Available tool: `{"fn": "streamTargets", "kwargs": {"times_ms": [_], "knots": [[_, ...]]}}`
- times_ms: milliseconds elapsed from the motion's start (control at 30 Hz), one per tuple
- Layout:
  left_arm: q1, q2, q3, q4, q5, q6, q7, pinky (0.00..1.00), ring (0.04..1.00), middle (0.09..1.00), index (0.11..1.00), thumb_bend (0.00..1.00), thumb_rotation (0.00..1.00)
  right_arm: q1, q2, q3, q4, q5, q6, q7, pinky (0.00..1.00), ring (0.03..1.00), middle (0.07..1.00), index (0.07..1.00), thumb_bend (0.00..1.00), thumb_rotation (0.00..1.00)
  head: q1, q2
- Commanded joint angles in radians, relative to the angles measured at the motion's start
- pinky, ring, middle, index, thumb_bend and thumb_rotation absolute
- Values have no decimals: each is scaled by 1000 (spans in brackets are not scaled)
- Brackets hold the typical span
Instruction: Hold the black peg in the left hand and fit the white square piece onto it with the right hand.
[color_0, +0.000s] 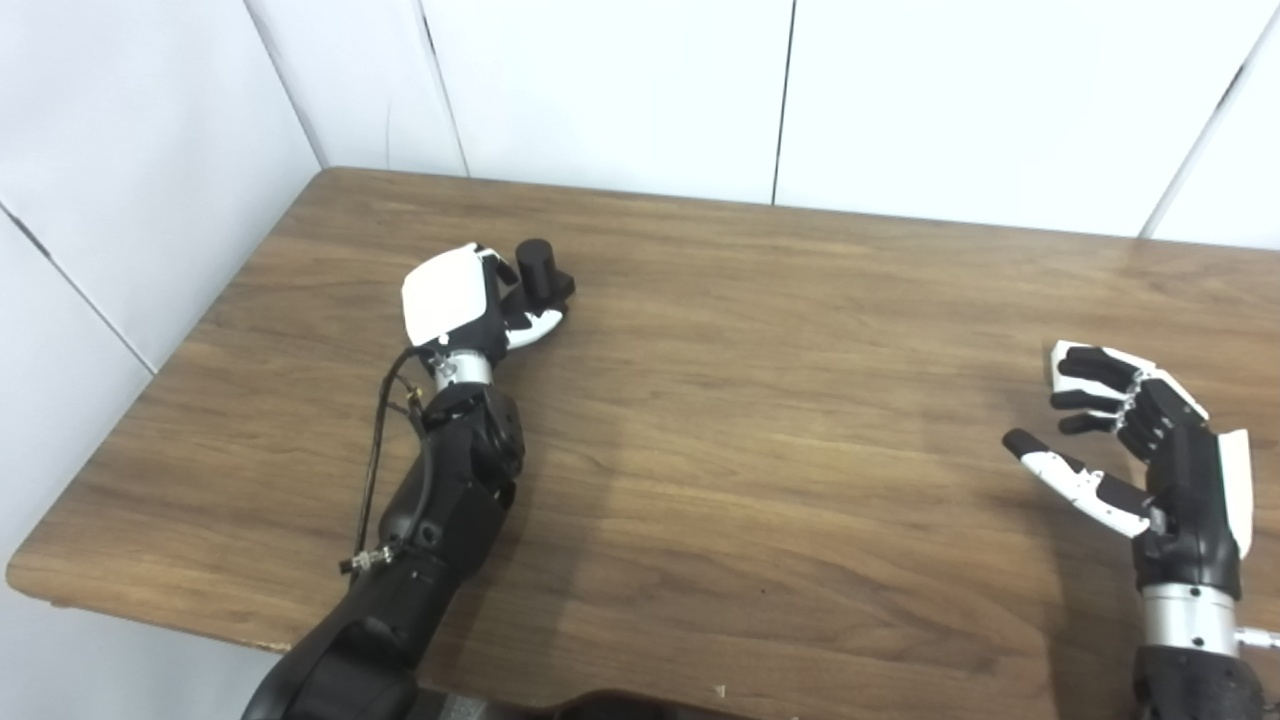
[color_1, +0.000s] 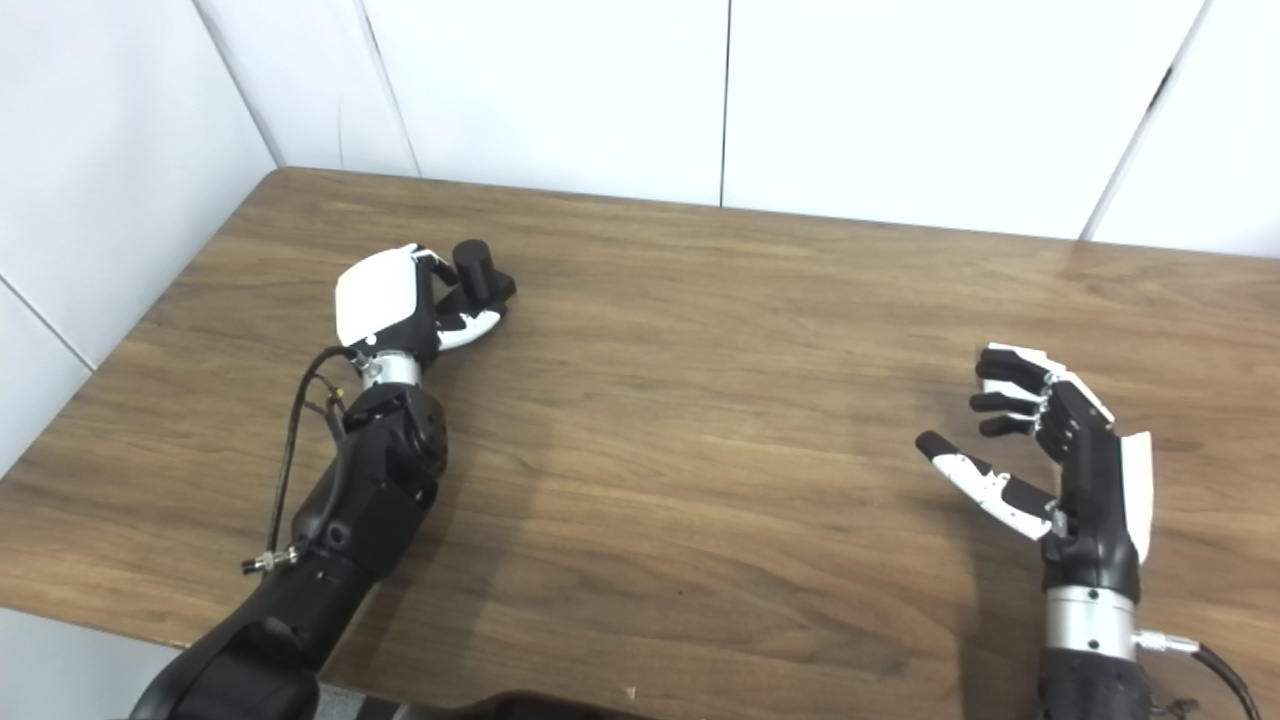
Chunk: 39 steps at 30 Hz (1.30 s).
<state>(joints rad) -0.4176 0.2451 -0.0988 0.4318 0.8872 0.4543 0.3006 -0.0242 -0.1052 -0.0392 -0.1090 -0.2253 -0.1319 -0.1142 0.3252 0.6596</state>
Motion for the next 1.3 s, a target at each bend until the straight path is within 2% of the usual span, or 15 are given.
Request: {"fn": "streamTargets", "kwargs": {"times_ms": [0, 167, 633, 700, 833, 900, 933, 1067, 1267], "knots": [[-35, 22, -14, 28, -4, 14, -22, 794, 844, 870, 609, 834, 427, 5, 6, -2, -17, -1, -19, -7, 491, 591, 681, 676, 639, 40, 0, 1], [-51, 38, -38, 52, -29, 10, -37, 800, 850, 865, 618, 803, 423, 10, 2, -3, -24, -4, -17, -6, 491, 594, 686, 677, 627, 51, -2, 4], [-78, 64, -82, 101, -78, -5, -25, 790, 846, 852, 613, 767, 414, 12, 2, -12, -28, -5, -27, -11, 492, 593, 681, 670, 615, 44, -8, 8], [-77, 65, -82, 103, -89, -13, -22, 803, 848, 838, 576, 738, 345, 11, 0, -13, -25, -4, -29, -11, 493, 595, 680, 670, 613, 45, -8, 8], [-74, 69, -88, 102, -110, -25, -18, 818, 844, 820, 536, 718, 290, 9, -2, -13, -17, -2, -39, -11, 495, 594, 678, 669, 610, 62, -8, 9], [-71, 70, -89, 101, -120, -36, -11, 823, 841, 812, 503, 581, 150, 9, -1, -14, -15, 1, -40, -11, 497, 594, 677, 668, 608, 62, -8, 9], [-70, 70, -90, 100, -125, -42, -9, 826, 840, 810, 495, 548, 117, 8, 0, -15, -15, 0, -37, -12, 497, 591, 675, 668, 609, 65, -8, 10], [-58, 72, -81, 79, -178, -96, -19, 840, 846, 805, 486, 517, 79, 6, -1, -16, -12, 2, -36, -11, 496, 591, 675, 670, 605, 84, -6, 10], [-32, 90, -78, 27, -274, -189, -87, 825, 850, 808, 485, 519, 73, -1, -4, -15, -9, 3, -39, -7, 499, 598, 681, 674, 602, 104, -8, 12]]}}
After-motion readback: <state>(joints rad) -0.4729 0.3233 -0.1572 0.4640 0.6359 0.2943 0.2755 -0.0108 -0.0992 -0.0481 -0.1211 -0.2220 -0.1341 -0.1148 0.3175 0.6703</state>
